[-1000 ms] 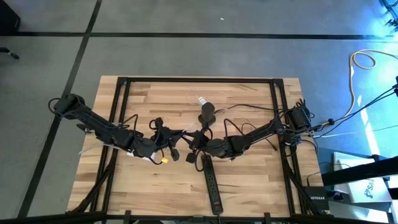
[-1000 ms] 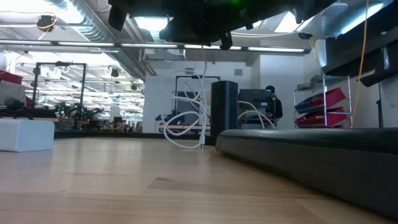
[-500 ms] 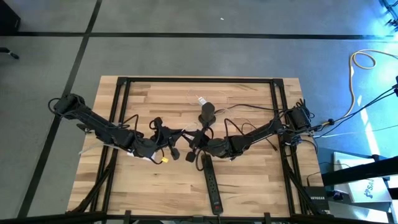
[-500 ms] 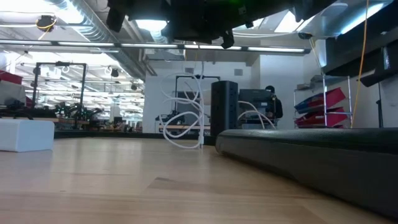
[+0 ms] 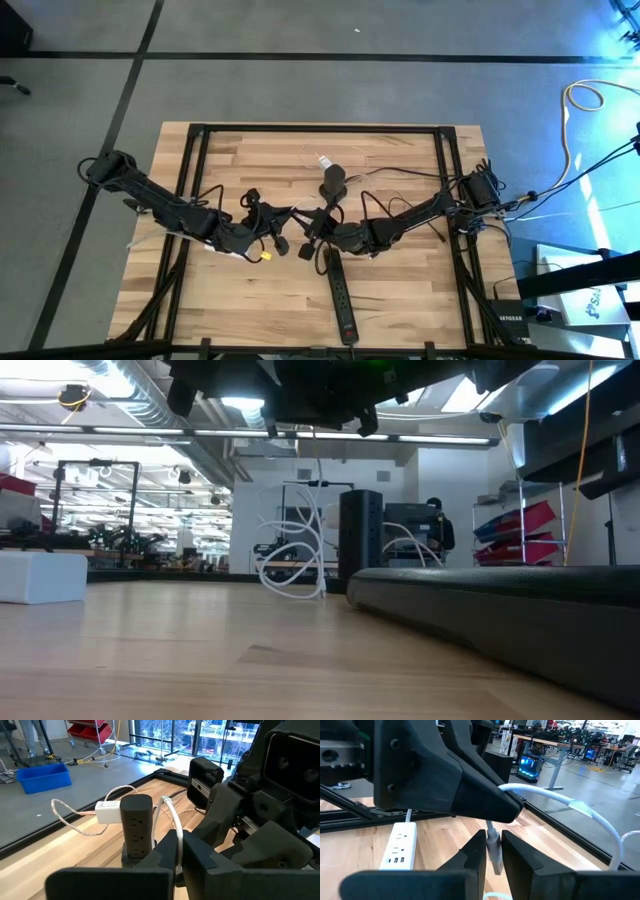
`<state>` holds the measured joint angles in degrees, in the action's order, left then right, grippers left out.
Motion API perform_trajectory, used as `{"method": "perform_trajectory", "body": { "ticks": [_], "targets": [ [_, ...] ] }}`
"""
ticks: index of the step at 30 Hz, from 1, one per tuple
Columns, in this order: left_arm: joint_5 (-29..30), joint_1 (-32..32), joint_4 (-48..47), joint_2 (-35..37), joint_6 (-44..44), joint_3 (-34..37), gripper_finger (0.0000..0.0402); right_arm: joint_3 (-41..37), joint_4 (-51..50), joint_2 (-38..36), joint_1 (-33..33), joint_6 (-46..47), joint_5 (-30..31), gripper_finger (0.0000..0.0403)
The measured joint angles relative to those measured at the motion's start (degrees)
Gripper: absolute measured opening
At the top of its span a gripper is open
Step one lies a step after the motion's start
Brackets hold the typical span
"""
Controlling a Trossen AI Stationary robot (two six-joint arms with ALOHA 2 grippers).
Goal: Insert USB
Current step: Insert the white USB cable into the white outlet extension
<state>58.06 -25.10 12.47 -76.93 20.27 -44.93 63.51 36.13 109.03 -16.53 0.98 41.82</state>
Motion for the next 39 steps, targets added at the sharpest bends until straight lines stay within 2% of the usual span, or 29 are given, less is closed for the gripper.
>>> {"method": "perform_trajectory", "body": {
  "ticks": [11, 19, 39],
  "targets": [
    [0.05, 0.04, -0.42, -0.04, 0.76, 0.04, 0.0, 0.02, -0.85, -0.02, 0.02, -1.11, -0.08, 0.0005],
    [-0.2, 0.04, -0.67, -0.04, 1.78, 0.04, 0.0, 0.02, -0.27, -0.04, 0.07, -1.15, -1.16, 0.004],
    [-0.92, 0.23, 0.09, -0.04, 2.88, 0.04, 0.0, 0.04, -1.61, -0.07, 0.47, -1.22, -1.0, 0.0043]
  ]
}}
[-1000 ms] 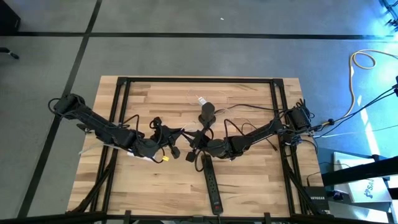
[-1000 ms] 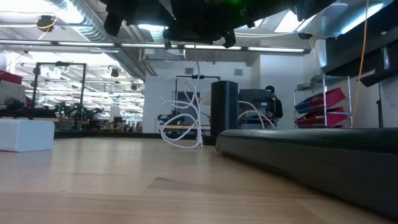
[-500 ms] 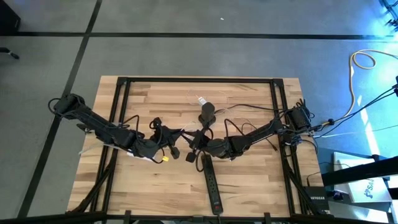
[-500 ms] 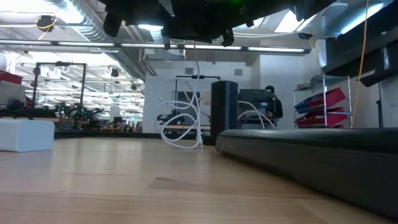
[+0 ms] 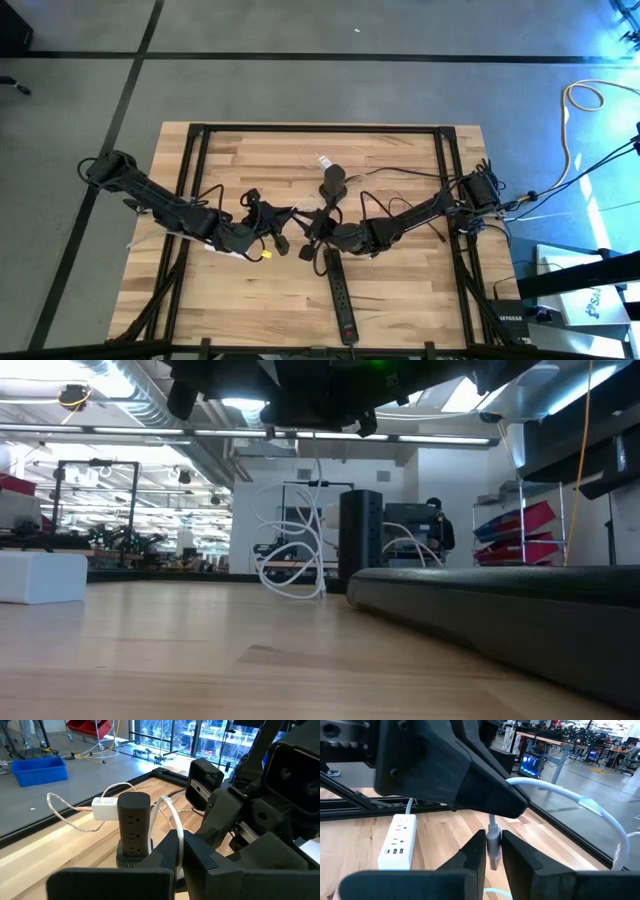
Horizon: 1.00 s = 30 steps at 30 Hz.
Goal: Insert USB
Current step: Insert the white USB cable into the white outlet extension
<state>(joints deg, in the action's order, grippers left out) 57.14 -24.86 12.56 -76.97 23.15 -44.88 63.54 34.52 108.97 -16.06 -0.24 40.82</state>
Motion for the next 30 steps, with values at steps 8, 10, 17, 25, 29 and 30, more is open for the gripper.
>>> {"method": "perform_trajectory", "body": {
  "ticks": [8, 10, 17, 25, 29, 30],
  "targets": [
    [-0.26, 0.17, 0.07, 0.0, -1.08, 0.0, 0.0, -0.01, -0.11, 0.0, 0.08, -0.08, -0.01, 0.0026],
    [-0.33, 0.43, 0.11, 0.0, -0.96, 0.0, 0.0, 0.0, -0.22, 0.0, 0.27, -0.08, 0.0, 0.0013],
    [-1.7, 0.66, 0.11, 0.0, -0.02, 0.0, 0.0, -0.02, -0.48, 0.0, 0.29, -0.53, 0.11, 0.0003],
    [-1.79, 0.68, 0.13, 0.0, 0.29, 0.0, 0.0, 0.01, -0.19, 0.0, 0.33, -0.23, 0.22, 0.0015],
    [-1.99, 0.64, 0.2, 0.0, 0.4, 0.0, 0.0, 0.01, -0.06, 0.0, 0.33, -0.19, 0.17, 0.0032],
    [-2.04, 0.64, 0.2, 0.0, 0.42, 0.01, 0.0, 0.01, -0.06, 0.0, 0.36, -0.21, 0.17, 0.0034]
  ]
}}
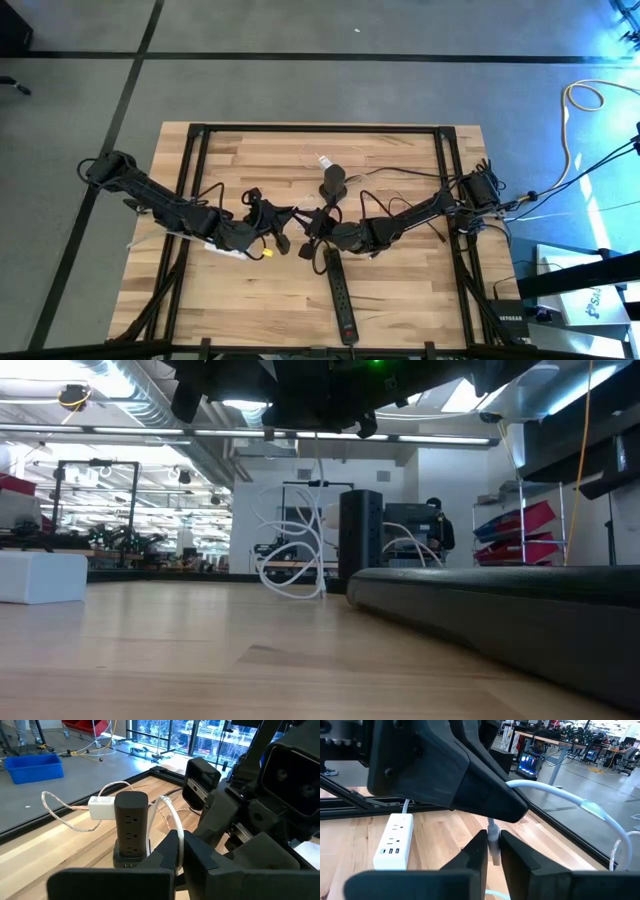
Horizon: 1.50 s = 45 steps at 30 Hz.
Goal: Insert USB
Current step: Insert the white USB cable into the white outlet extension
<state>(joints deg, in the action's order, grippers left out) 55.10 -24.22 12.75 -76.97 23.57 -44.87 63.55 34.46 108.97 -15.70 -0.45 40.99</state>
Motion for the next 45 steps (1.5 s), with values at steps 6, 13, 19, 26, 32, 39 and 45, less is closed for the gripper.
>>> {"method": "perform_trajectory", "body": {
  "ticks": [6, 13, 19, 26, 32, 39, 45],
  "targets": [
    [0.03, 0.01, 0.0, 0.0, 0.02, -0.01, 0.0, -0.01, 0.02, 0.0, 0.08, -0.03, -0.06, 0.0027],
    [0.19, 0.01, -0.07, 0.0, 0.02, 0.0, 0.0, 0.0, -0.03, 0.0, 0.7, -0.26, -1.57, 0.0023],
    [0.11, -0.01, -0.07, 0.0, 0.04, 0.01, 0.0, 0.0, -0.15, 0.0, 0.81, -0.28, -2.57, 0.003],
    [0.1, -0.01, 0.07, 0.0, 0.04, 0.01, 0.0, 0.0, -0.26, -0.02, 0.83, -0.52, -2.83, 0.003],
    [0.08, -0.01, 0.11, 0.0, 0.04, 0.01, 0.0, -0.02, -0.42, -0.02, 0.83, -1.38, -3.1, 0.003],
    [0.1, -0.01, 0.26, 0.0, 0.07, 0.01, 0.0, 0.0, -0.33, -0.02, 0.83, -1.74, -3.1, 0.0031],
    [0.1, -0.04, 0.63, 0.0, 0.07, 0.01, 0.0, 0.0, 0.0, -0.02, 0.77, -4.37, -3.1, 0.0046]
  ]
}}
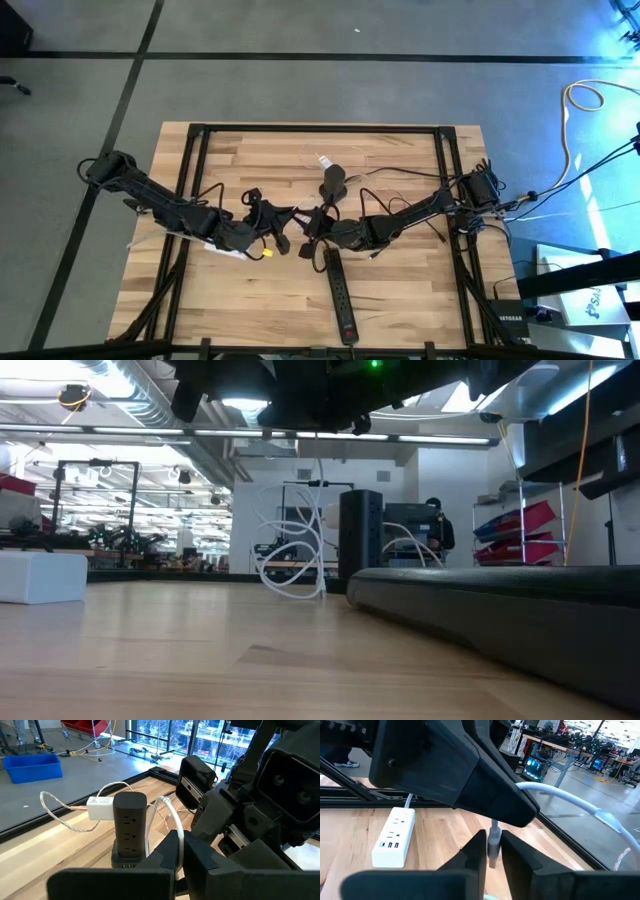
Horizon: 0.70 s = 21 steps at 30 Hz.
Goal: Insert USB
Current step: Insert the white USB cable into the white outlet extension
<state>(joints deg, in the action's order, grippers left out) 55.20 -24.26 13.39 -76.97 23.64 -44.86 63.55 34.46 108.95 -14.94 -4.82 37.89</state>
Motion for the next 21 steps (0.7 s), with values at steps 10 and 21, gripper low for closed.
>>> {"method": "perform_trajectory", "body": {
  "ticks": [10, 21],
  "targets": [
    [0.31, -0.02, 0.76, 0.0, 0.63, 0.0, 0.0, -0.08, 1.13, 0.0, -0.02, -0.18, 0.5, 0.0118],
    [2.05, -0.02, 1.22, 0.0, 5.24, 0.0, 0.0, -3.65, 9.54, -0.02, -0.02, -1.01, 0.1, 0.01]
  ]
}}
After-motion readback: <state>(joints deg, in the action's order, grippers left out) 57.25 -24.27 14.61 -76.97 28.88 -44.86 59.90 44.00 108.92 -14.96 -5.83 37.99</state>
